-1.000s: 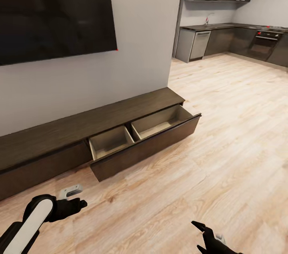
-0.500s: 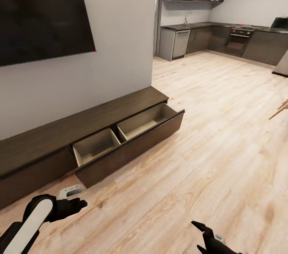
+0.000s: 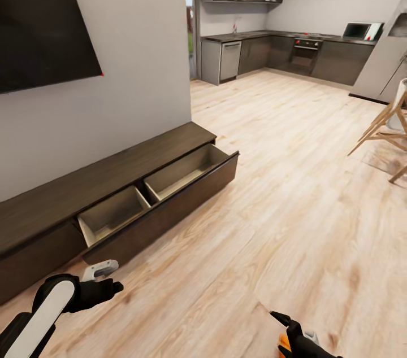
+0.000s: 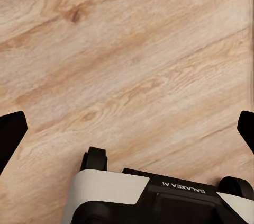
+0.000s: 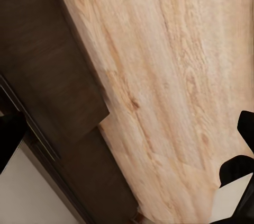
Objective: Place each of the two pumpkins and all three candles from the living room inside a cabinet in the living room (use any cabinet), then make sure every cabinet is closed, and position the cauldron so it is next to a table in the living room.
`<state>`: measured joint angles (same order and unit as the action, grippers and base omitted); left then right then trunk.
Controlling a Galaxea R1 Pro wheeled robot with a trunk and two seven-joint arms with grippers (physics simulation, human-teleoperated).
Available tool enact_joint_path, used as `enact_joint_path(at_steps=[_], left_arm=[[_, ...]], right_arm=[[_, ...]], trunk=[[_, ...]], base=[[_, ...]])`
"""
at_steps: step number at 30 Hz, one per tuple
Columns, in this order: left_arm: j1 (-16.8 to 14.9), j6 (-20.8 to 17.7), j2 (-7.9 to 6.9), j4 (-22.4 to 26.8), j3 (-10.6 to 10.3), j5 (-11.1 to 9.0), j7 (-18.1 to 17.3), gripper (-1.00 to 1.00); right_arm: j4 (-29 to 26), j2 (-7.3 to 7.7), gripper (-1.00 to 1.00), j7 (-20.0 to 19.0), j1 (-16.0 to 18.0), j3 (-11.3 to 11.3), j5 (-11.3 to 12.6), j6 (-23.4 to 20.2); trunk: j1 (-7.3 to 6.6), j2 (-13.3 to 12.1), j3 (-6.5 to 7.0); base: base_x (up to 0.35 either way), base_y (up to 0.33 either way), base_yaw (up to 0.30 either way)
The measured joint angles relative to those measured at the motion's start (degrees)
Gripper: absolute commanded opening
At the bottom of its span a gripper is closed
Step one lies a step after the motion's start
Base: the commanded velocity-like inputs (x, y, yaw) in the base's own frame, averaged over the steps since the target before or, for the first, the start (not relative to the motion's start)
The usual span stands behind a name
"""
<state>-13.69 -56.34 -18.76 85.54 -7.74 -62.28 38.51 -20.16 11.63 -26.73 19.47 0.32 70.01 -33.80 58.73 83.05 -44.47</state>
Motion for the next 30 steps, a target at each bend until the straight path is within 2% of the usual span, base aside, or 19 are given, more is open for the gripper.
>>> enact_joint_path(at_steps=[19,30], left_arm=[[0.0,0.02,0.0,0.0,-0.07,0.0,0.0,1.0],[0.0,0.02,0.0,0.0,-0.09,-0.01,-0.05,1.0]], right_arm=[[0.0,-0.04,1.0,0.0,0.0,0.04,0.0,0.04],[0.0,-0.02,1.0,0.0,0.0,0.01,0.04,0.04]], trunk=[[0.0,0.0,0.0],[-0.01,0.0,0.0]], base=[[0.0,-0.003,-0.26],[0.084,-0.113,-0.26]])
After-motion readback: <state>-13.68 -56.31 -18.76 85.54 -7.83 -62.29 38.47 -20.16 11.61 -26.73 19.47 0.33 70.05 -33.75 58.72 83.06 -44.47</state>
